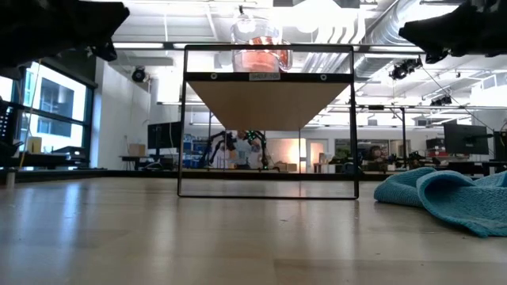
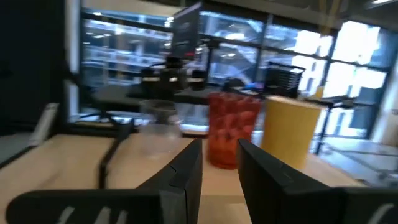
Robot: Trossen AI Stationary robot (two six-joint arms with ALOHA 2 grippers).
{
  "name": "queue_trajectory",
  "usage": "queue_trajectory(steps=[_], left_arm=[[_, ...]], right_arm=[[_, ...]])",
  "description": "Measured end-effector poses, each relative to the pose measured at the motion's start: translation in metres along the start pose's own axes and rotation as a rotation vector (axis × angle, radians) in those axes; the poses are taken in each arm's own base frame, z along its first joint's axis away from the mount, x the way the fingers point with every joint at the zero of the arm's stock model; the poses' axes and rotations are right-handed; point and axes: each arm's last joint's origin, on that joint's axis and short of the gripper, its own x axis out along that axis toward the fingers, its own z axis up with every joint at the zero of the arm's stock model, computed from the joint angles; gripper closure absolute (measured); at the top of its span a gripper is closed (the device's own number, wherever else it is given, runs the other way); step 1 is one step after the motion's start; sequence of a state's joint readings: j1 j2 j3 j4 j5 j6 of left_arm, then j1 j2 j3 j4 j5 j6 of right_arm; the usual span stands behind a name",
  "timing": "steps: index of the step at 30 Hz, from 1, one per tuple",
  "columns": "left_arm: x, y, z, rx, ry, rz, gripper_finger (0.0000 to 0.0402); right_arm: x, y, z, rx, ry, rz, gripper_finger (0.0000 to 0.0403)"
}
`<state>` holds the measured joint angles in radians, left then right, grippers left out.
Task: Stack small to large cups/mugs on shelf
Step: Return to Home Position
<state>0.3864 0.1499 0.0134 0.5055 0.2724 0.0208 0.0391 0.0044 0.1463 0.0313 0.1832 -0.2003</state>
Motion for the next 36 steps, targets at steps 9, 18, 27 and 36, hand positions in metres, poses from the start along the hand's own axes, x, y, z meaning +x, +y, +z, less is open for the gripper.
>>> queue_trajectory(steps=[9,18,27,36], left_arm=[[-0.001,-0.003,-0.013,-0.094,0.127,-0.095,0.0346],[-0.003,-0.004,-0.024,-0.149,0.243,-0.076,0.0346],[-0.003,-0.004,-0.025,-0.155,0.26,-0.072,0.0346],[-0.005,-0.004,-0.031,-0.174,0.32,-0.075,0.0346]], right_arm=[[0.0,0.003,-0.01,0.081,0.098,0.08,0.0311],[0.002,0.004,-0.021,0.128,0.106,0.047,0.0311],[0.005,0.006,-0.037,0.104,0.038,-0.016,0.0311],[0.005,0.006,-0.035,0.082,0.021,-0.017,0.0311]])
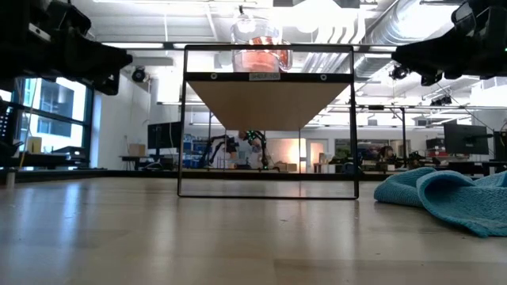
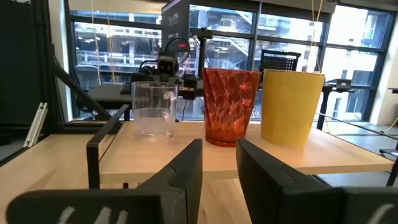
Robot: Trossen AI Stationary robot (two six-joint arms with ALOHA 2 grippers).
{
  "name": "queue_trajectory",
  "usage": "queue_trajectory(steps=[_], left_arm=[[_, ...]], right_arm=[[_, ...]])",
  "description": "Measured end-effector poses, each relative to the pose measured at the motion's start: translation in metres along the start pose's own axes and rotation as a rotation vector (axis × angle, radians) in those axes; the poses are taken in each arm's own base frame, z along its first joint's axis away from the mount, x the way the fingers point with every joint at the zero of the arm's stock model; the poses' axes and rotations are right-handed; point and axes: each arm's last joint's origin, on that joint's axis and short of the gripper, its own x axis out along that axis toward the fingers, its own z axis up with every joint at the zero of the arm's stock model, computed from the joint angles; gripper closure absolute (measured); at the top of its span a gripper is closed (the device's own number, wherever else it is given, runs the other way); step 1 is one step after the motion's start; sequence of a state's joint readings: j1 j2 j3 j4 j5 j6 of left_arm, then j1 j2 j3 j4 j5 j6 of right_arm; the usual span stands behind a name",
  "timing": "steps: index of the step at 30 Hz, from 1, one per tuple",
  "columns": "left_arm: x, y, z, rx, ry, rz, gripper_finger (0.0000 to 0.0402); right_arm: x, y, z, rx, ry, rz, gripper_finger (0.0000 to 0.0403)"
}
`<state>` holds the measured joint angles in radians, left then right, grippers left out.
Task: Stack small to large cups/mugs on shelf
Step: Return to Home Position
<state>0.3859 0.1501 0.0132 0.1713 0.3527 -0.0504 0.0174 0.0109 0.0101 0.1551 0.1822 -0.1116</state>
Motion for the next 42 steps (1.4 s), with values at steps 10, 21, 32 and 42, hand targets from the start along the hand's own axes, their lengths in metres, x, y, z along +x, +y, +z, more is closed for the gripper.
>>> queue_trajectory(steps=[10,21,32,42], left_arm=[[-0.001,0.001,0.011,0.007,-0.124,0.056,0.0346],[0.001,0.007,0.024,0.068,-0.265,0.243,0.0346],[0.012,0.004,0.007,0.042,-0.075,-0.001,0.0346],[0.012,0.004,-0.006,-0.006,0.06,-0.016,0.0346]], right_arm=[[0.0,0.0,0.001,-0.007,-0.013,-0.001,0.0311],[0.0,0.0,0.001,0.001,-0.014,0.0,0.0311],[0.0,0.0,-0.002,-0.004,0.015,0.003,0.0311],[0.0,0.0,-0.003,0.002,0.024,0.005,0.0311]])
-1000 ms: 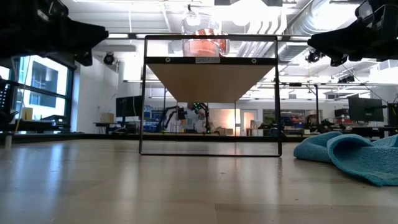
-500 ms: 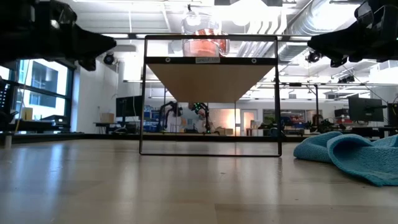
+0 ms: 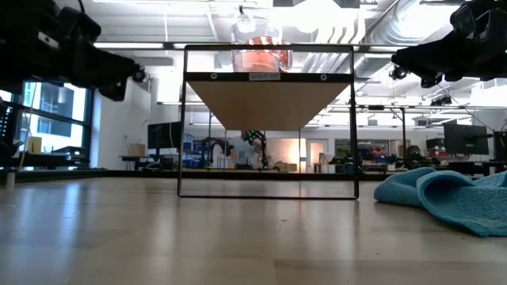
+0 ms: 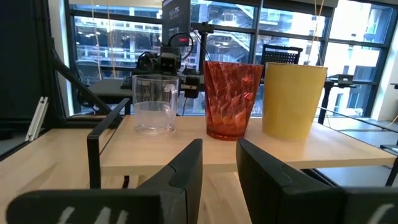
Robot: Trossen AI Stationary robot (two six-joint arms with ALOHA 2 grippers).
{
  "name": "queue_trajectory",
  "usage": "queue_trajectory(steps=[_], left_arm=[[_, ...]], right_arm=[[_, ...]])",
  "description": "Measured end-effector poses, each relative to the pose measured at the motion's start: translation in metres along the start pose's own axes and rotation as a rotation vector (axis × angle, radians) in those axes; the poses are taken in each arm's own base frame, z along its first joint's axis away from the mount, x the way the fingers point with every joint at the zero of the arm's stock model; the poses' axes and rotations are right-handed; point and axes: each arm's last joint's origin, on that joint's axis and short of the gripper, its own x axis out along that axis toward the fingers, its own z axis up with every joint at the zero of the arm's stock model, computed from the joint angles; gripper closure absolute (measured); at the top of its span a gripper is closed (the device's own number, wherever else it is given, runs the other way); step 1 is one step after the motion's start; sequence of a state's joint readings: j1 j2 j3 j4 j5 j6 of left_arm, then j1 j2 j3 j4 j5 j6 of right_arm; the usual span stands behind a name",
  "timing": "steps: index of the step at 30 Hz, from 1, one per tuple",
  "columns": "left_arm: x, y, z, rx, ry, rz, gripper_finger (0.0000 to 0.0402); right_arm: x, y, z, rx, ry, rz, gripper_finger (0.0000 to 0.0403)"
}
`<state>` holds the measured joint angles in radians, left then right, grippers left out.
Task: Stack small to large cups/mugs on shelf
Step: Return to Home Position
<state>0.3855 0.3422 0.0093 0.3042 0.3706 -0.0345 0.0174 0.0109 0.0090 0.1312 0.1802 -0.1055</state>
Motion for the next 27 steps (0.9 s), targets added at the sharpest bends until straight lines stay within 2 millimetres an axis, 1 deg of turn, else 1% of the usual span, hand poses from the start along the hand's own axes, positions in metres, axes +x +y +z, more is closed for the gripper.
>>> queue_trajectory(steps=[3,8,10,14,17,21,27], left_arm=[[-0.001,0.001,0.005,0.019,-0.054,0.045,0.0346],[-0.006,0.003,0.015,0.057,-0.159,0.195,0.0346],[-0.008,0.002,0.017,0.062,-0.183,0.201,0.0346],[-0.012,-0.002,0.022,0.065,-0.234,0.131,0.0346],[-0.015,-0.006,0.026,0.08,-0.286,0.116,0.0346],[-0.02,-0.01,0.029,0.1,-0.333,0.18,0.0346],[-0.024,-0.014,0.029,0.109,-0.343,0.31,0.0346]], right_arm=[[0.0,0.0,0.0,-0.004,0.0,0.0,0.0311],[0.0,0.0,0.0,-0.007,0.0,0.0,0.0311],[0.0,0.0,0.0,-0.009,0.001,0.0,0.0311],[0.0,0.0,-0.002,-0.018,0.018,-0.002,0.0311],[0.0,0.0,-0.002,-0.022,0.021,-0.008,0.0311],[0.0,0.0,-0.002,-0.023,0.022,-0.008,0.0311],[0.0,0.0,-0.002,-0.023,0.022,-0.008,0.0311]])
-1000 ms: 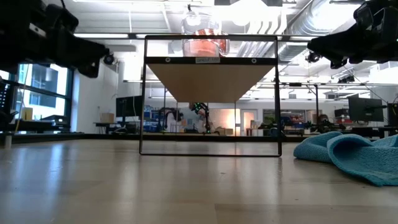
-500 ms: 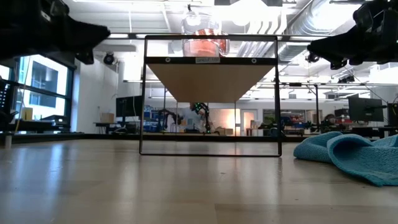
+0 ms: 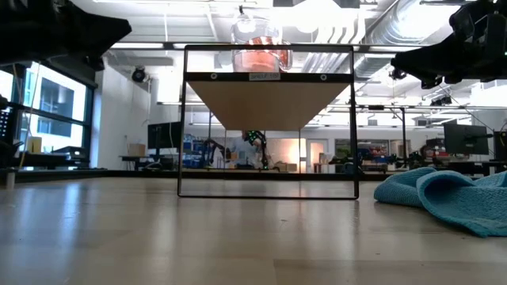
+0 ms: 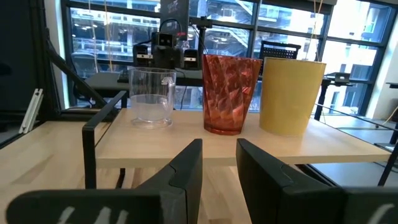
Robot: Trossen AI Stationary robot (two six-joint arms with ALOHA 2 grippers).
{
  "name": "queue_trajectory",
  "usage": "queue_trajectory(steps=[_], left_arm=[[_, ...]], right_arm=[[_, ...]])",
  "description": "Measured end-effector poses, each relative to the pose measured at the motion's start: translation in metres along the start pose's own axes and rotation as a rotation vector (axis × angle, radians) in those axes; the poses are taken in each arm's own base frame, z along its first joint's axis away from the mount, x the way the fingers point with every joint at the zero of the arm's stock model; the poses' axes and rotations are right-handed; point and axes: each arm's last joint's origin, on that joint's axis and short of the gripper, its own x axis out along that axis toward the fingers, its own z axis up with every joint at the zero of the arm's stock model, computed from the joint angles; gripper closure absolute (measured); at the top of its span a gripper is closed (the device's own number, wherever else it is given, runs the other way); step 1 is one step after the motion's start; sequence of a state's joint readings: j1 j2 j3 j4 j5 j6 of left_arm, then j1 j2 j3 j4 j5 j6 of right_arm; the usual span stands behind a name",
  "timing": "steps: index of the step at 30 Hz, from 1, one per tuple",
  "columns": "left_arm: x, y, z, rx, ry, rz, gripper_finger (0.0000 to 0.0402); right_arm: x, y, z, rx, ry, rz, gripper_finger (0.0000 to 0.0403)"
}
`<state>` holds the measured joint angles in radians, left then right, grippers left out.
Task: Stack small to large cups/mugs on shelf
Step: Return to Home Position
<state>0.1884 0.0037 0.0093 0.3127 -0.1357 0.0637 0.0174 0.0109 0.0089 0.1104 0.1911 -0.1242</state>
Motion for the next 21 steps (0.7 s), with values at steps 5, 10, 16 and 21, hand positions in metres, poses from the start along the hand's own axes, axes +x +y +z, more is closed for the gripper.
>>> queue_trajectory(steps=[5,10,16,21], left_arm=[[-0.001,-0.003,0.0,0.011,0.012,0.075,0.0346],[-0.002,-0.006,0.006,-0.005,-0.037,0.096,0.0346],[-0.004,-0.013,0.01,-0.025,-0.071,0.043,0.0346],[-0.005,-0.018,0.008,-0.032,-0.039,-0.005,0.0346]], right_arm=[[0.0,0.0,0.0,0.003,-0.004,-0.001,0.0311],[0.0,0.0,0.001,0.005,-0.007,-0.002,0.0311],[0.0,0.0,0.001,0.013,-0.007,-0.003,0.0311],[0.0,0.0,0.001,0.013,-0.007,-0.003,0.0311]])
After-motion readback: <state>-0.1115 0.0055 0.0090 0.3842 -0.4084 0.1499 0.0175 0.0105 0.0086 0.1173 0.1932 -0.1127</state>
